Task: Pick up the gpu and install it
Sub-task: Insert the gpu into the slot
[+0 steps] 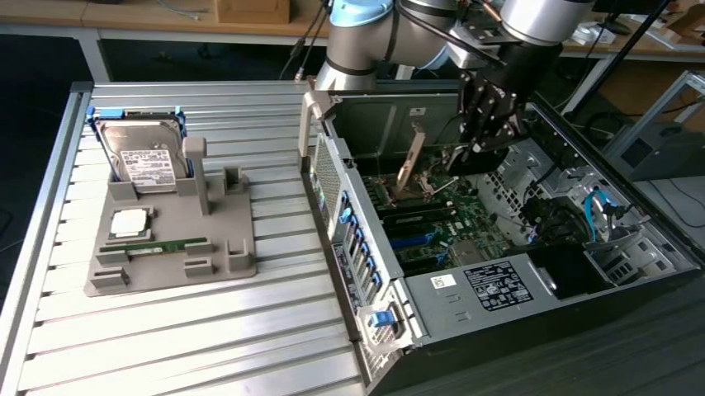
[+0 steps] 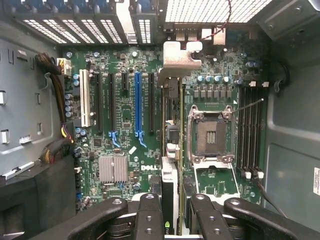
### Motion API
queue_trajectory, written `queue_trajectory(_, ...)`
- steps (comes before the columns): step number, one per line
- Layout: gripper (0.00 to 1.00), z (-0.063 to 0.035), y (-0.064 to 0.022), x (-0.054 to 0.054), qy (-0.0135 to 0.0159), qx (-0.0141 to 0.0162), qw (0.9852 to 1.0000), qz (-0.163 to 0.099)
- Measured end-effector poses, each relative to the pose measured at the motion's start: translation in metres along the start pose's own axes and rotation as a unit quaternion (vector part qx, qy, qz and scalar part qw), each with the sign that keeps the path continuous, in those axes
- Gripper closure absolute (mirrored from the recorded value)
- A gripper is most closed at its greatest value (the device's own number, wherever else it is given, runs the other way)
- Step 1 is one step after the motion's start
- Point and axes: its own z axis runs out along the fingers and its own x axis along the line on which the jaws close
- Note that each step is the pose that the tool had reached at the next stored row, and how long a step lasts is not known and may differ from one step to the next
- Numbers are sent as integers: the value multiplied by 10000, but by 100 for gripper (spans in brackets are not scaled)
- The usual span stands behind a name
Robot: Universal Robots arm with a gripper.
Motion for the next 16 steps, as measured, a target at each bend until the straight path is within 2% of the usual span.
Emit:
queue_trajectory(11,73,15,61,38,-2,1,10000,-1)
queue_trajectory(16,73,24,78,105,0,0,10000,0)
